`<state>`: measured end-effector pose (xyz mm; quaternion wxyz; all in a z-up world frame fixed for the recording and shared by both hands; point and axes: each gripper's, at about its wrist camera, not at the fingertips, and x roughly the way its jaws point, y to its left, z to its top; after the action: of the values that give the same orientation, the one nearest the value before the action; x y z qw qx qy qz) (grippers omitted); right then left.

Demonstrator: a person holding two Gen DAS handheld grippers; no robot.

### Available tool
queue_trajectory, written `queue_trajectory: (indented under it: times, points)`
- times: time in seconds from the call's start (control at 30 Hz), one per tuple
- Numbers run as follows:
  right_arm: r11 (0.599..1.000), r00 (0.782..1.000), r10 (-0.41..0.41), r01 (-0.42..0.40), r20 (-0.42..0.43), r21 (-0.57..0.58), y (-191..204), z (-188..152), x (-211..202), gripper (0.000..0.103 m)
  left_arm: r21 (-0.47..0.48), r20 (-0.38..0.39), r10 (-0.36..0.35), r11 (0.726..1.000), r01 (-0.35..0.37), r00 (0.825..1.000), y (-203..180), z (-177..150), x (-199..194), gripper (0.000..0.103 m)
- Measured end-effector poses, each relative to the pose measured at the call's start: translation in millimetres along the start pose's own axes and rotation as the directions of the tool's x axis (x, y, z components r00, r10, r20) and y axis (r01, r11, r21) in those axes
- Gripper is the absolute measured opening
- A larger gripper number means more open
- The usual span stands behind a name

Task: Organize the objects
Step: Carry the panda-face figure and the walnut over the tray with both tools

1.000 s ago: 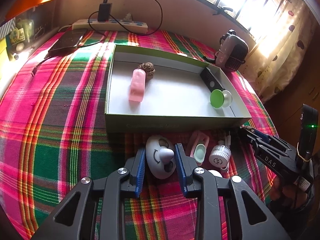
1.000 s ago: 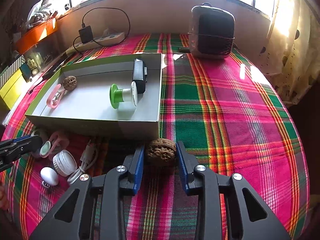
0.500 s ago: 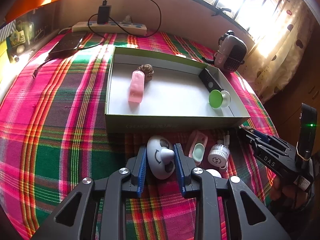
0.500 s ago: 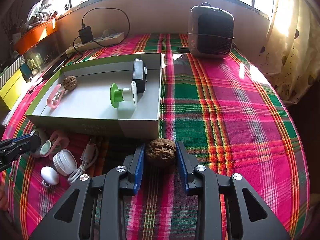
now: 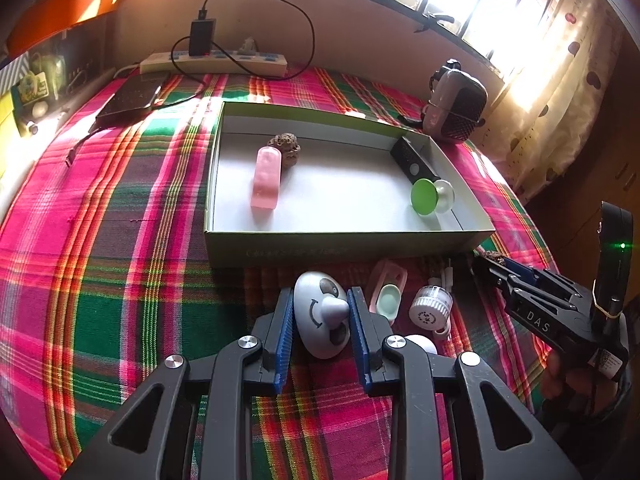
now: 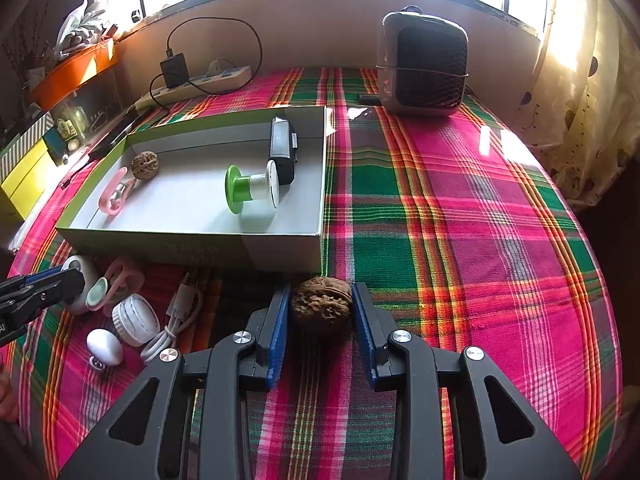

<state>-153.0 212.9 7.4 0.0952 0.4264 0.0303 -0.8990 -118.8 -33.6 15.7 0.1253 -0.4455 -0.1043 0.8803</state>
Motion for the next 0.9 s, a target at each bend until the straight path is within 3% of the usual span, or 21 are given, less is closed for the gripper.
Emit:
queue_trajectory:
  times: [0.5, 0.9]
  points:
    - [0.999, 0.998, 0.033, -0.032, 0.048, -0.016, 9, 4, -24, 0.032, 0.036, 0.058, -0.015, 0.999, 0.013, 0.998, -15, 0, -24, 0.024]
    - [0.995, 0.991, 0.079, -0.072, 0.109, -0.071, 27, 39, -34, 0.032, 0.059, 0.089, -0.023, 0.998, 0.018, 0.996, -20, 25, -23, 0.024]
